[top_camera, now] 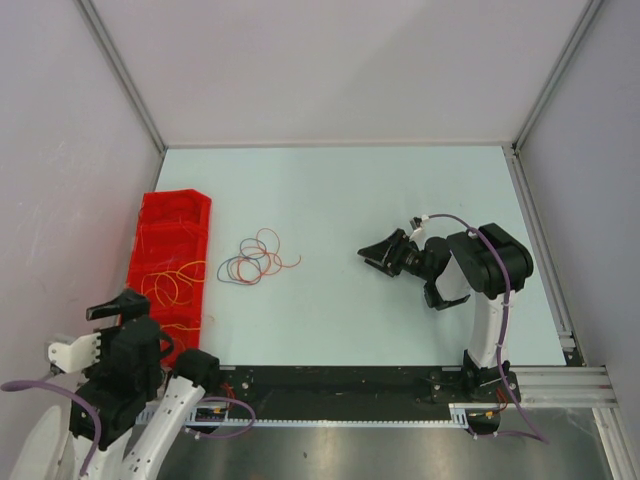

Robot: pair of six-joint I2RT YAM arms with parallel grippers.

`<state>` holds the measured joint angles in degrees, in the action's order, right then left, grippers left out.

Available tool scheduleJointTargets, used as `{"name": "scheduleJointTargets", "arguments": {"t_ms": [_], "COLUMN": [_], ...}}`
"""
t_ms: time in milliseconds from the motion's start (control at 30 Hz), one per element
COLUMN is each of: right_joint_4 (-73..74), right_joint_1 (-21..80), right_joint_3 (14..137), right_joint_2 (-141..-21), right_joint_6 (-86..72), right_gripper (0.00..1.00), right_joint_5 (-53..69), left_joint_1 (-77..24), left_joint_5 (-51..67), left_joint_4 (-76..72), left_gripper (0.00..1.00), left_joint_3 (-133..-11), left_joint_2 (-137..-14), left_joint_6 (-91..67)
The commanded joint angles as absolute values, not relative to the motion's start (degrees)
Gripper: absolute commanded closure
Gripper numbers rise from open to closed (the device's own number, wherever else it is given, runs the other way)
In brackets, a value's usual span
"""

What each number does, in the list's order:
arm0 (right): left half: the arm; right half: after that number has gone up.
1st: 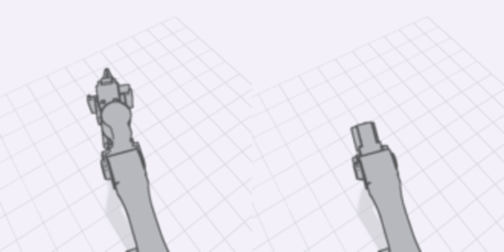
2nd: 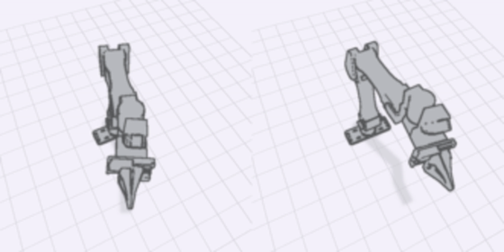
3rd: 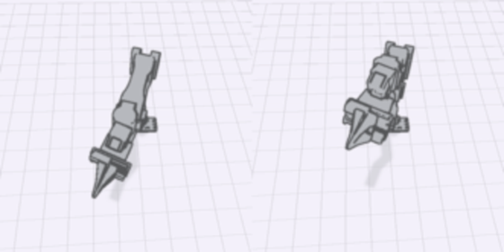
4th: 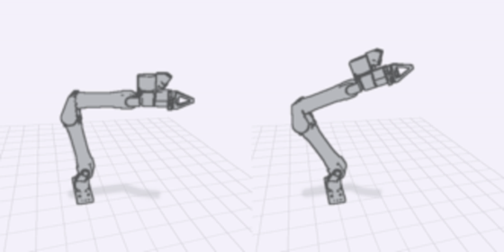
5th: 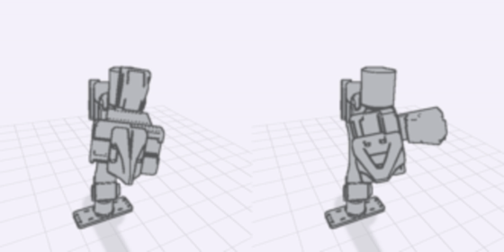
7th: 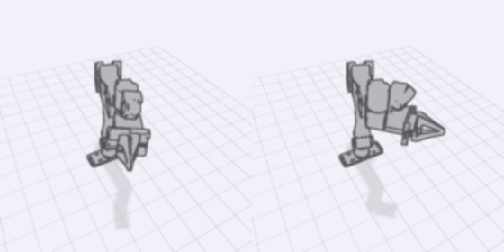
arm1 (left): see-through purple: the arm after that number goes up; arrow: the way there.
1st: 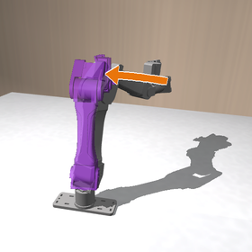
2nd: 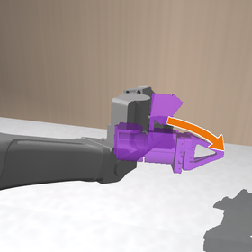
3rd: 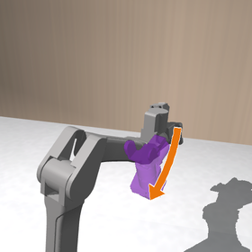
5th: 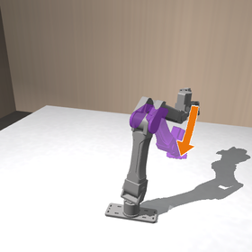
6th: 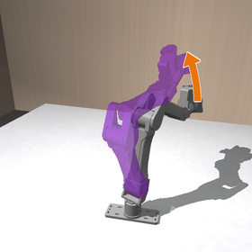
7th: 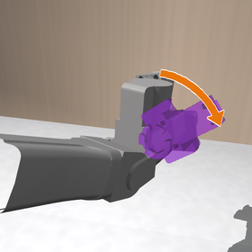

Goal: Untangle the cables

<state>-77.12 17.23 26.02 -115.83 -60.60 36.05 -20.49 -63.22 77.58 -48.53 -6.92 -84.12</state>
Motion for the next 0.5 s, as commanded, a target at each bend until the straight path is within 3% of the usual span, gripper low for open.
{"name": "scheduleJointTargets", "arguments": {"t_ms": [0,200,333,367,467], "right_joint_4": [-60.38,-62.31,-62.49,-62.4,-62.4], "right_joint_1": [16.44,16.44,16.35,16.43,16.43], "right_joint_3": [23.29,23.29,23.29,23.29,23.29], "right_joint_2": [-121.55,-122.69,-122.78,-122.78,-122.78], "right_joint_6": [-55.72,-56.86,-56.95,-57.04,-57.04], "right_gripper": [0.27,0.28,0.27,0.28,0.28], "right_joint_5": [32.87,33.22,33.22,33.22,33.22], "left_joint_1": [-20.04,-20.04,-20.04,-20.04,-20.04], "left_joint_5": [-65.83,-62.76,-51.19,-43.06,-30.28], "left_joint_4": [84.11,72.09,48.26,43.55,32.19], "left_gripper": [0.0,0.0,0.0,0.0,0.0], "left_joint_3": [-47.99,-47.11,-43.61,-42.29,-36.93], "left_joint_2": [-5.45,-9.66,-9.32,-8.88,-9.57], "left_joint_6": [-85.43,-70.17,-48.13,-38.59,-33.05]}}
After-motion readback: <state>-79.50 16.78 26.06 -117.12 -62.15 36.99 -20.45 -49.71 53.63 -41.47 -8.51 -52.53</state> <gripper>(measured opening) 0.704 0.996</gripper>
